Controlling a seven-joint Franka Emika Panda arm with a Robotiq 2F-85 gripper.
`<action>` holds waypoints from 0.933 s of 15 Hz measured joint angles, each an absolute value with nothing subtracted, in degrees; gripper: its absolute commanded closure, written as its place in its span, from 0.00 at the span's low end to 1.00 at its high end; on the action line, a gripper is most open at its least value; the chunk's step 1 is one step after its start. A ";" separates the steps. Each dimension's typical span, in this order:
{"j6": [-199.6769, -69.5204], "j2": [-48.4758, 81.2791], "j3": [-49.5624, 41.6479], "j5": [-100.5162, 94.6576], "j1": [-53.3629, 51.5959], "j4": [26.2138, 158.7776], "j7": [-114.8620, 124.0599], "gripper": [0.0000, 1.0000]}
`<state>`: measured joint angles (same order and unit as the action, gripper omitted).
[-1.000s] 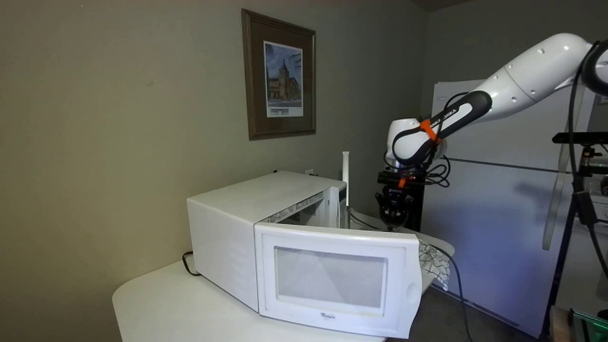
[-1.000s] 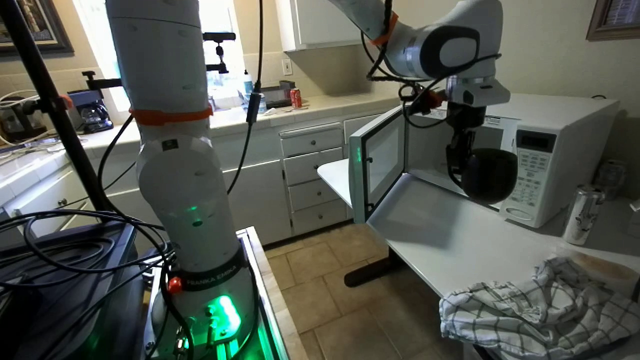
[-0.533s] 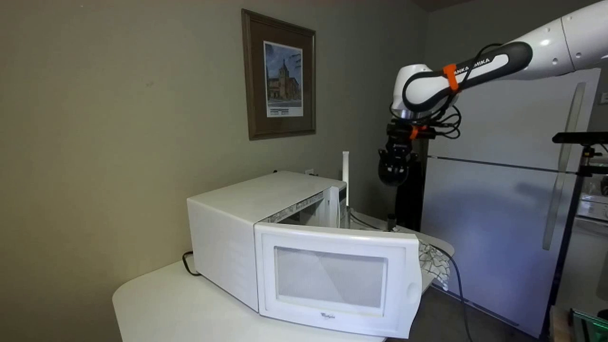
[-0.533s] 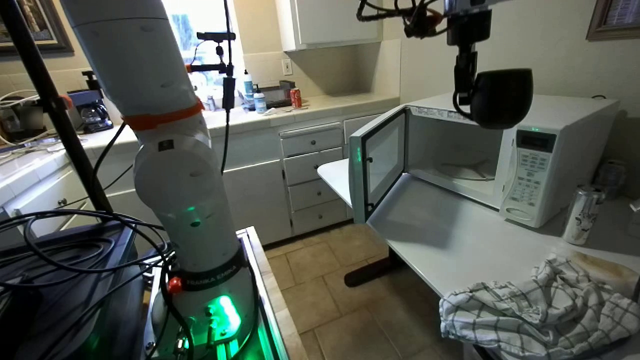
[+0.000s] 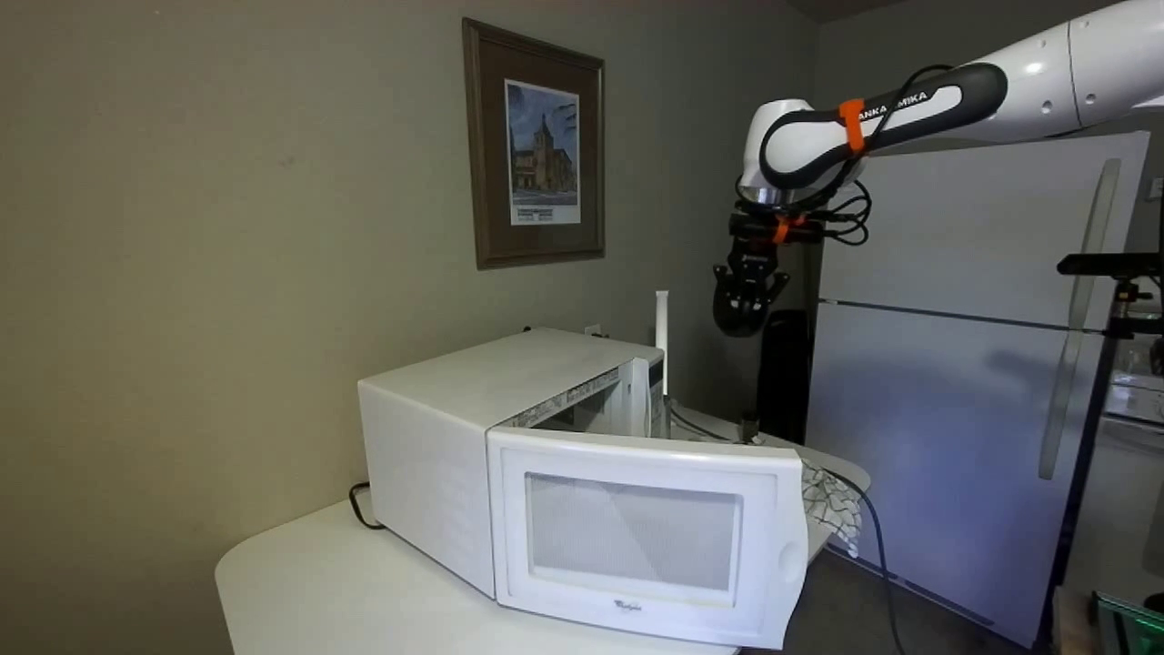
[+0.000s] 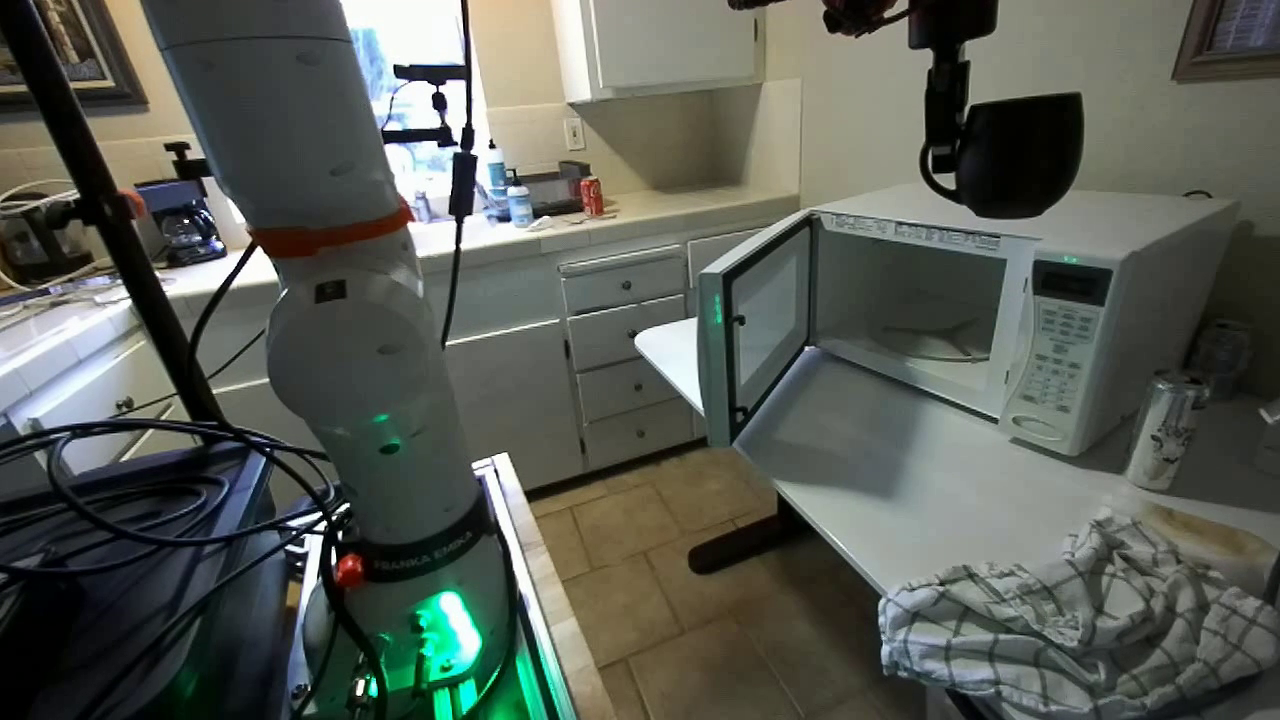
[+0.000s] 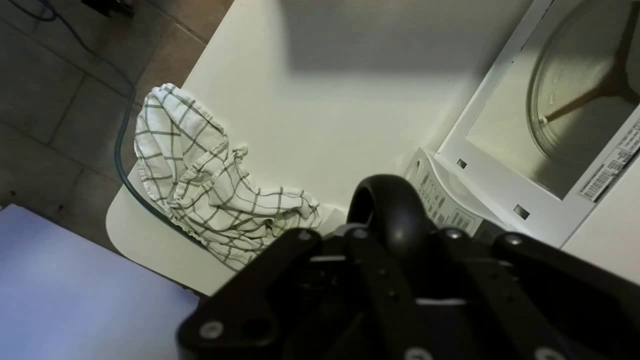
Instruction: Put the black mug on top of the microwave.
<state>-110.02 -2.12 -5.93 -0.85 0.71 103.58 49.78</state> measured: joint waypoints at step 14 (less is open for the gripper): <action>-109.24 16.11 1.41 -0.88 -3.45 79.65 38.39 0.98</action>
